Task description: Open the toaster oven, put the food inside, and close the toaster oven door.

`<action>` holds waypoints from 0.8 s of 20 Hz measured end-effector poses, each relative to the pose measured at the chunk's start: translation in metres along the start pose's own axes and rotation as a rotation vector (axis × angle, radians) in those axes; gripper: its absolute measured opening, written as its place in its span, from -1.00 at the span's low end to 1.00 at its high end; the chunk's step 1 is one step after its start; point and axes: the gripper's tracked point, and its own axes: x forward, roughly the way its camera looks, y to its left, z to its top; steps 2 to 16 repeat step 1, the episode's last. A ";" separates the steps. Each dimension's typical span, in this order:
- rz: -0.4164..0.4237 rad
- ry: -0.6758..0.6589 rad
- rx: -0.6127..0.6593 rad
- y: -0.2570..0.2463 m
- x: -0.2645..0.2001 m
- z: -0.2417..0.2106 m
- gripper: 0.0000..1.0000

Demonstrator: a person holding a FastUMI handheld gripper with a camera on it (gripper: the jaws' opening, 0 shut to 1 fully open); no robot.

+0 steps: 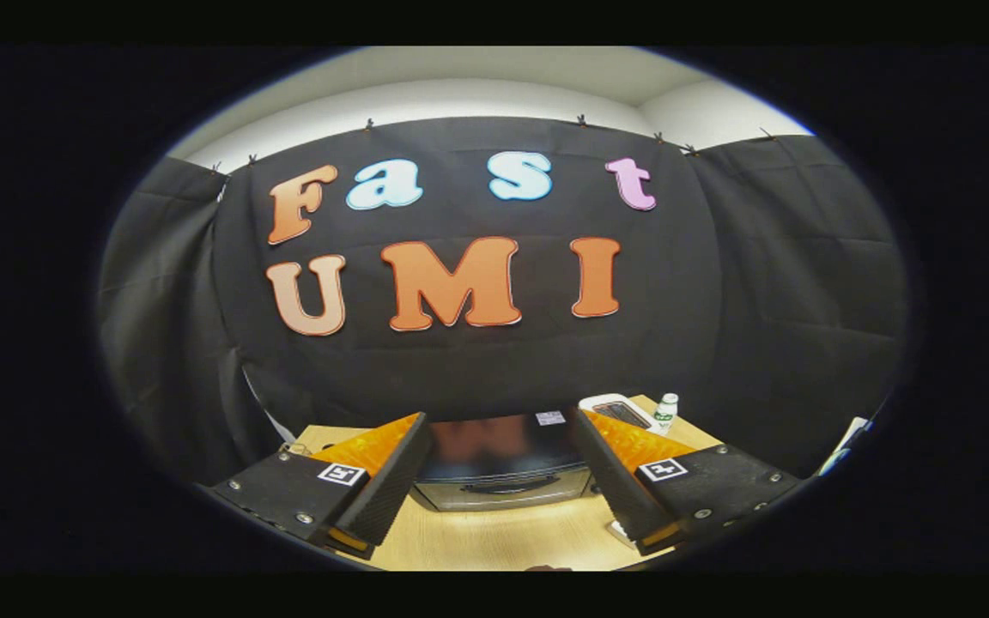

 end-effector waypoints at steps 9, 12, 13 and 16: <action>-0.004 -0.002 -0.002 -0.001 -0.001 0.000 0.99; -0.004 -0.002 -0.002 -0.001 -0.001 0.000 0.99; -0.004 -0.002 -0.002 -0.001 -0.001 0.000 0.99; -0.004 -0.002 -0.002 -0.001 -0.001 0.000 0.99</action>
